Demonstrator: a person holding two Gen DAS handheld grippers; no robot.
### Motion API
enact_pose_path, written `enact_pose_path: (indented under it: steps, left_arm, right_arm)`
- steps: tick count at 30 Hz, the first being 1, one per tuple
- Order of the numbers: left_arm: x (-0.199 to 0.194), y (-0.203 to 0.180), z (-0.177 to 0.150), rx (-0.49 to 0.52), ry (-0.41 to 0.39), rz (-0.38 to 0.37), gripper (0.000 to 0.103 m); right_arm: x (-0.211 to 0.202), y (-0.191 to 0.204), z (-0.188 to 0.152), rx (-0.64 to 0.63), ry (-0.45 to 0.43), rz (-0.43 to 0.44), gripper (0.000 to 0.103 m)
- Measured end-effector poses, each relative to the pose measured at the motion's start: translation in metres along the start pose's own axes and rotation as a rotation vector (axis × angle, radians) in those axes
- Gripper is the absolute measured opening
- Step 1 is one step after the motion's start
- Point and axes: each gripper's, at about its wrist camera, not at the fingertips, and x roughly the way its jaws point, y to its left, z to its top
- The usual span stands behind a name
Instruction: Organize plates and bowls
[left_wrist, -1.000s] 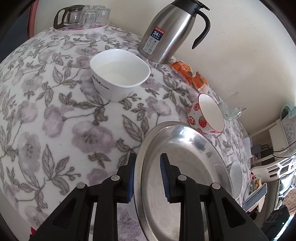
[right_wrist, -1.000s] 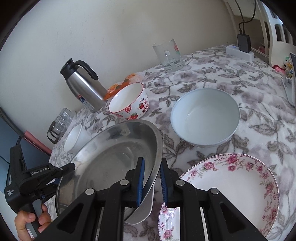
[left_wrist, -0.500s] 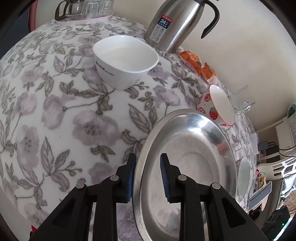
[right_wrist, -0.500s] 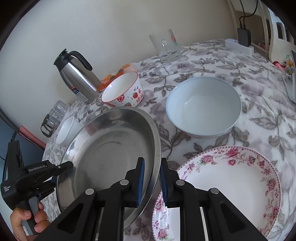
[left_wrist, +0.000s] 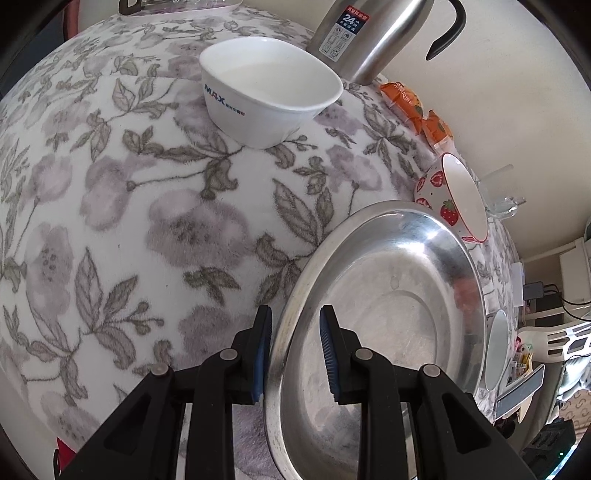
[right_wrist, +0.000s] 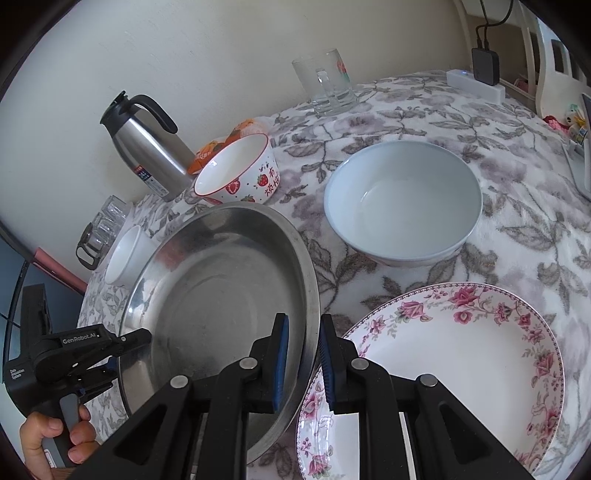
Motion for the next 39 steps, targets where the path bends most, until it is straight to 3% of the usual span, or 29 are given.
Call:
enact_pose_path:
  steps: [16,28,31,33,35,39]
  left_arm:
    - [0.005,-0.001,0.000,0.008,0.016,0.015,0.026]
    - [-0.009,-0.002,0.003,0.014,-0.018,0.028,0.028]
    - [-0.015,-0.001,0.003,0.013,-0.037,0.035,0.041]
    - [-0.019,0.001,0.003,0.008,-0.054,0.042,0.044]
    - [-0.024,0.001,0.004,0.008,-0.070,0.051,0.046]
    - [-0.033,0.000,0.004,0.017,-0.093,0.064,0.057]
  right_arm:
    - [0.003,-0.004,-0.001,0.012,0.013,-0.007,0.019]
    - [-0.006,0.004,0.002,-0.017,-0.009,-0.029,0.020]
    - [-0.010,0.006,0.003,-0.023,-0.027,-0.048,0.031]
    - [-0.013,0.005,0.003,-0.021,-0.038,-0.063,0.036]
    - [-0.016,0.004,0.004,-0.012,-0.046,-0.069,0.053]
    - [-0.020,0.004,0.006,-0.011,-0.055,-0.084,0.066]
